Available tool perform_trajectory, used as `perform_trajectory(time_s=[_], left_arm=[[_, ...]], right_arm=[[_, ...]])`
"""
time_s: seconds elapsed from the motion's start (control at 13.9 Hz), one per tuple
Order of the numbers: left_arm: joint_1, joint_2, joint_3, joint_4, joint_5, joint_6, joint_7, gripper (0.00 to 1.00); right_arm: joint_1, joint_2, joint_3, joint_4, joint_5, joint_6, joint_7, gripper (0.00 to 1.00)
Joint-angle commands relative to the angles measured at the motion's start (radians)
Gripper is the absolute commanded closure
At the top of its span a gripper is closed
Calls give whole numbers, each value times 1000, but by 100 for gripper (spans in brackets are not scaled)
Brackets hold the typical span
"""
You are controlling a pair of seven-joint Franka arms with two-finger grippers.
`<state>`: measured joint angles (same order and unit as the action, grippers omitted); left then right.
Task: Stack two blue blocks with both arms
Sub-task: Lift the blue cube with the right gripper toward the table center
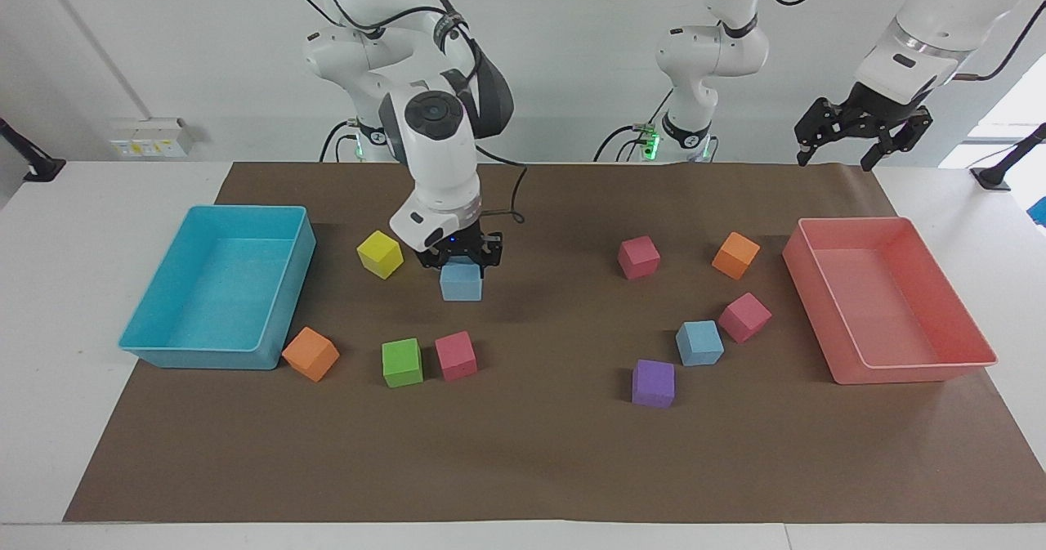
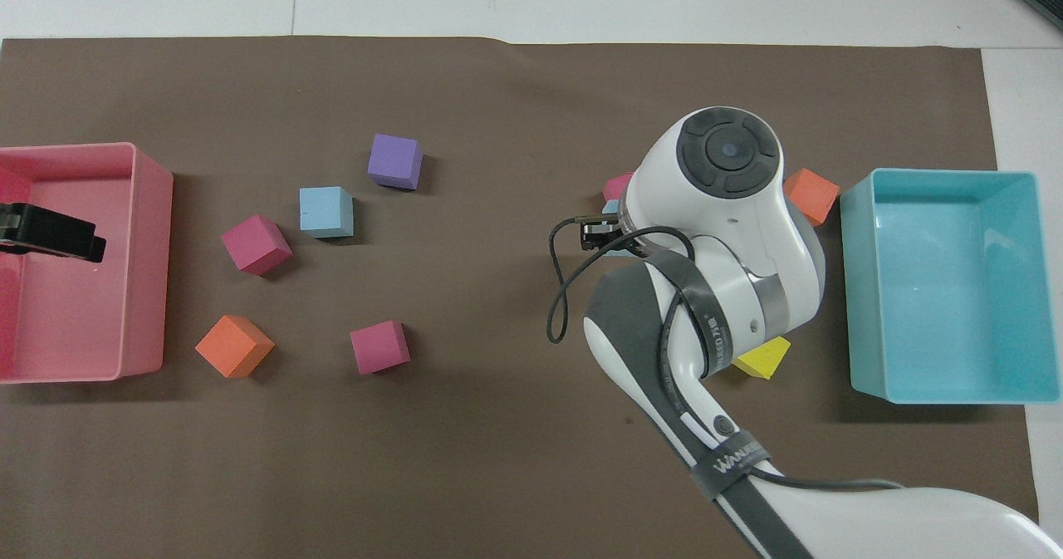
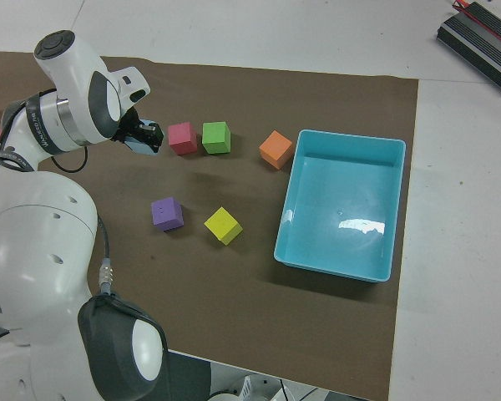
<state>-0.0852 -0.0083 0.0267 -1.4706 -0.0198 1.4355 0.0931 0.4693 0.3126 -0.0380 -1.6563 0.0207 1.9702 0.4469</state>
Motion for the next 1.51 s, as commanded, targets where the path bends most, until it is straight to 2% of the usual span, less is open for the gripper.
perform_trajectory(time_s=[0.0, 0.14, 0.29, 0.65, 0.93, 1.08, 1.44], left_arm=[[15, -9, -10, -2, 1, -3, 4, 0], [15, -9, -10, -2, 1, -3, 4, 0], [15, -9, -10, -2, 1, -3, 4, 0], [15, -9, -10, -2, 1, -3, 4, 0], [15, -9, -10, -2, 1, -3, 4, 0], [15, -9, -10, -2, 1, -3, 4, 0], [15, -9, -10, -2, 1, -3, 4, 0]], right_arm=[[47, 124, 1, 143, -16, -24, 96, 100], [87, 209, 1, 219, -16, -11, 175, 100], [118, 255, 1, 257, -15, -4, 225, 100], [152, 280, 4, 237, 4, 102, 223, 100], [170, 277, 17, 162, 2, 107, 208, 100], [172, 261, 17, 123, 2, 113, 123, 100], [169, 250, 18, 87, 4, 141, 76, 100]])
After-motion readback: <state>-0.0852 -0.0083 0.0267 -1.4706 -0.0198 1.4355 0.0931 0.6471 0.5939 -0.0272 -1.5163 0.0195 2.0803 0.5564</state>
